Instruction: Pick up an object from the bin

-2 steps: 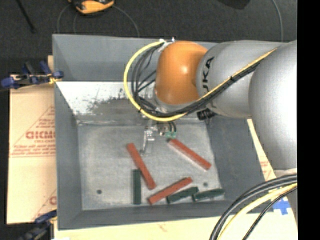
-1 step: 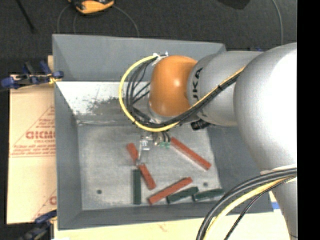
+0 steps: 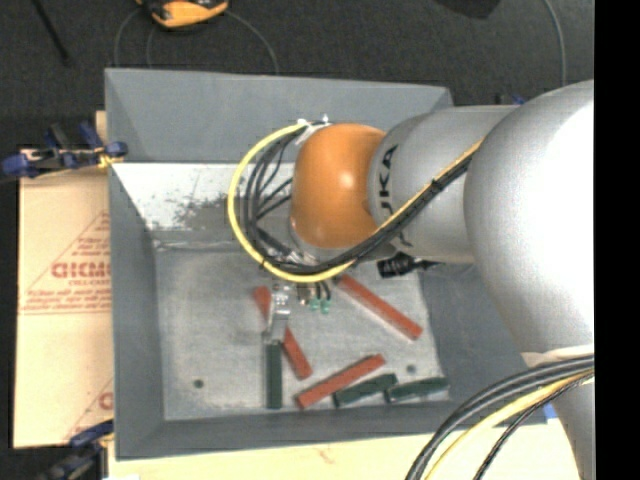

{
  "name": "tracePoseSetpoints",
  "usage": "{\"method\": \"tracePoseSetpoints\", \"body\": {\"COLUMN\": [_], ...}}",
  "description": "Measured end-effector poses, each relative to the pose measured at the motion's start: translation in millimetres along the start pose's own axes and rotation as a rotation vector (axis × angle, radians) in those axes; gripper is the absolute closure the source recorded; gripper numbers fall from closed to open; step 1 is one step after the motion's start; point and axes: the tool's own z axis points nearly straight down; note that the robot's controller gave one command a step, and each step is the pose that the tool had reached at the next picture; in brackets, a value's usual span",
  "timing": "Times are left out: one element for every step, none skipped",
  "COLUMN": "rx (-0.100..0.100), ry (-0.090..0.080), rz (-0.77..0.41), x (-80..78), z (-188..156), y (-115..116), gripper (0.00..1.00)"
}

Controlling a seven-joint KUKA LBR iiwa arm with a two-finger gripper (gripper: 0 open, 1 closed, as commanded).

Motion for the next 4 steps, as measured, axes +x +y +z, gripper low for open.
{"method": "tracePoseSetpoints", "body": {"rx": [-0.002,0.000,0.000,0.001], "ry": [-0.006,-0.009,-0.009,-0.005], "rz": [0.153,0.006,0.006,0.006], "x": [1.3,21.3,21.3,22.1], "z": [22.4,38.0,38.0,35.5], "y": [-7.7,-13.8,-13.8,-14.0], "gripper": [0.00,1.00,1.00,1.00]}}
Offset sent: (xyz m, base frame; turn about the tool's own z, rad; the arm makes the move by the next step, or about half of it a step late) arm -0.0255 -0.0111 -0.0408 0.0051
